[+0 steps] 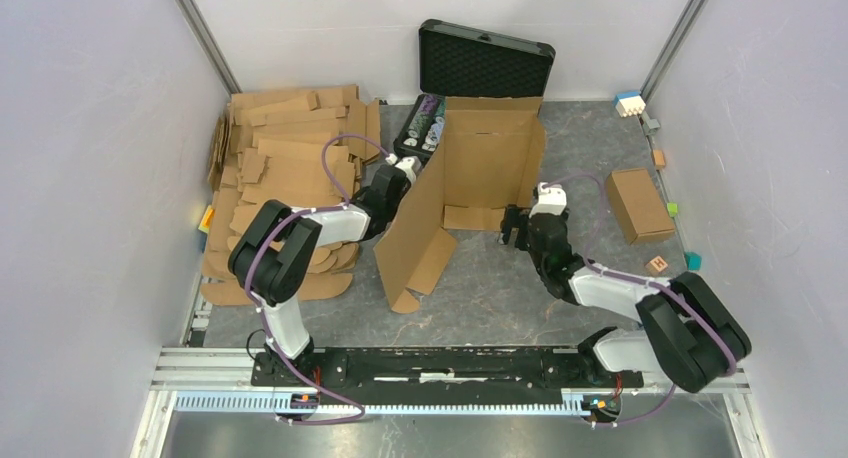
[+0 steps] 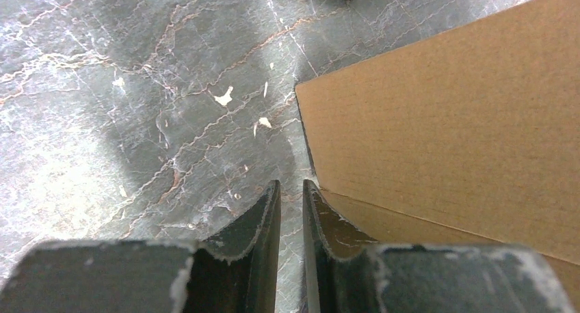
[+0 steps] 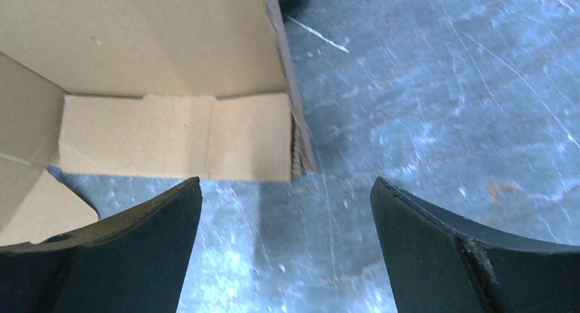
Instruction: Fold the paper box
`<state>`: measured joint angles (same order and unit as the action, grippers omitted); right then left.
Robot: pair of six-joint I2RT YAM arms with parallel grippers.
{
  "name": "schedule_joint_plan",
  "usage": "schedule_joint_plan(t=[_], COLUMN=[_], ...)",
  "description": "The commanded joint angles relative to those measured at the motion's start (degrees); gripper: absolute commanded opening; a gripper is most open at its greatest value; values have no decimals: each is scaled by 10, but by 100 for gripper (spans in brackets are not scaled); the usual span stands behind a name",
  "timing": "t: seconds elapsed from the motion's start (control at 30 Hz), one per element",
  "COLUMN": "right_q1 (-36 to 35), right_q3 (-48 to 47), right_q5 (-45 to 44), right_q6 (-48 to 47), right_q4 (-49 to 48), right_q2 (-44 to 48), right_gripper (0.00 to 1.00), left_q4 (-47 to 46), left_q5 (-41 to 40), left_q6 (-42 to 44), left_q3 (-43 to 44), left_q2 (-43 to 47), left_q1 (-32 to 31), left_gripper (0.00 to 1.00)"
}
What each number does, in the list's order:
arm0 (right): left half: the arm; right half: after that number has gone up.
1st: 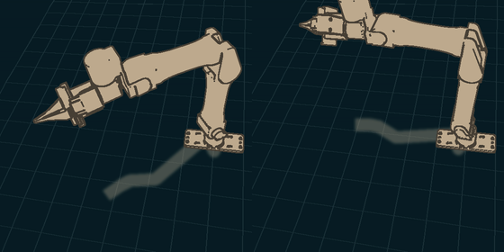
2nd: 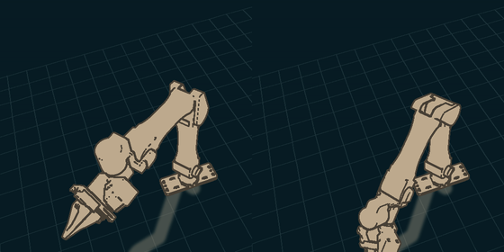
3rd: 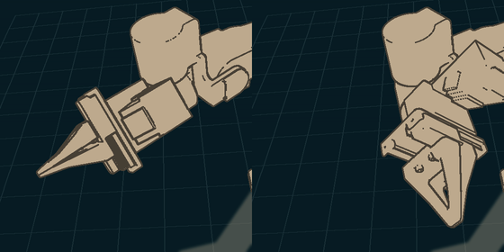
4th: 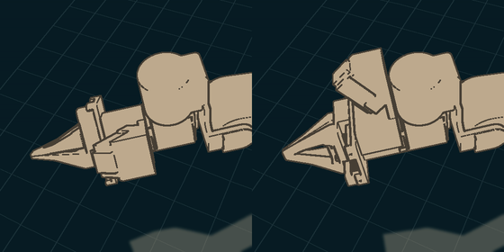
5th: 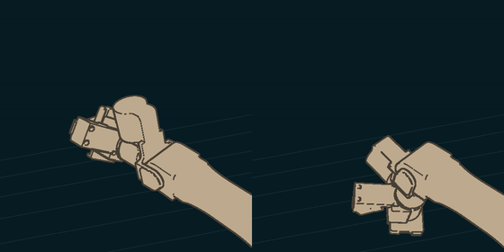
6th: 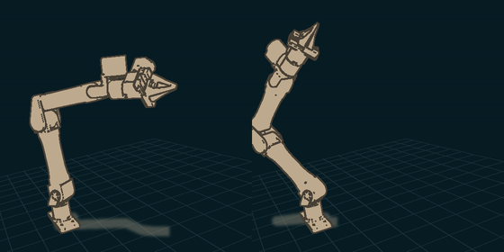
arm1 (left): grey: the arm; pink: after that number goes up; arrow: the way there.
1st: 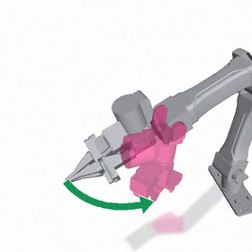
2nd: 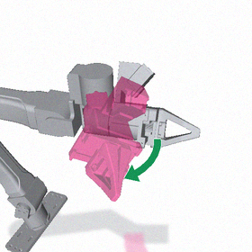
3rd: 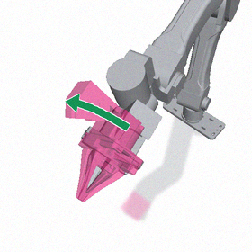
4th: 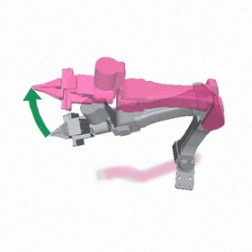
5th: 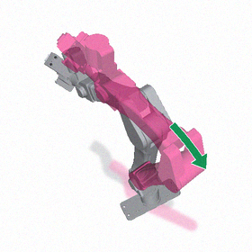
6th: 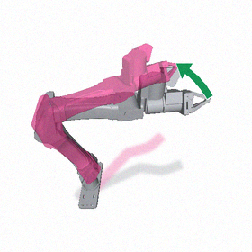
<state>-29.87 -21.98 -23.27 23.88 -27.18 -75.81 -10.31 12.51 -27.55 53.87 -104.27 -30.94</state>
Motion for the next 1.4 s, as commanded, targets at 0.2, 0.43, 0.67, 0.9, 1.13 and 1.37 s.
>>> schedule_joint_plan(t=[0.2, 0.43, 0.67, 0.9, 1.13, 1.37], right_q1=[-5, -68, -91, -91, -91, -96], right_q3=[116, 22, -108, -197, -231, -241], right_q5=[101, 107, 73, 51, 29, 26], right_q6=[19, 21, -17, -14, -16, -1], right_q4=[-60, -102, -104, -74, -51, -24], right_q2=[125, 3, -152, -250, -286, -320], right_gripper=[54, 0, 0, 0, 0, 0], left_q4=[-8, -7, -8, -11, -16, -23], left_q5=[-6, -10, -5, 0, 9, 16], left_q6=[22, 26, 25, 23, 19, 17], left_q3=[14, 11, 9, 8, 10, 8], left_q2=[27, 36, 38, 37, 31, 31], left_q1=[-1, -1, -1, -1, -1, -2], left_gripper=[25, 25, 25, 25, 25, 25])
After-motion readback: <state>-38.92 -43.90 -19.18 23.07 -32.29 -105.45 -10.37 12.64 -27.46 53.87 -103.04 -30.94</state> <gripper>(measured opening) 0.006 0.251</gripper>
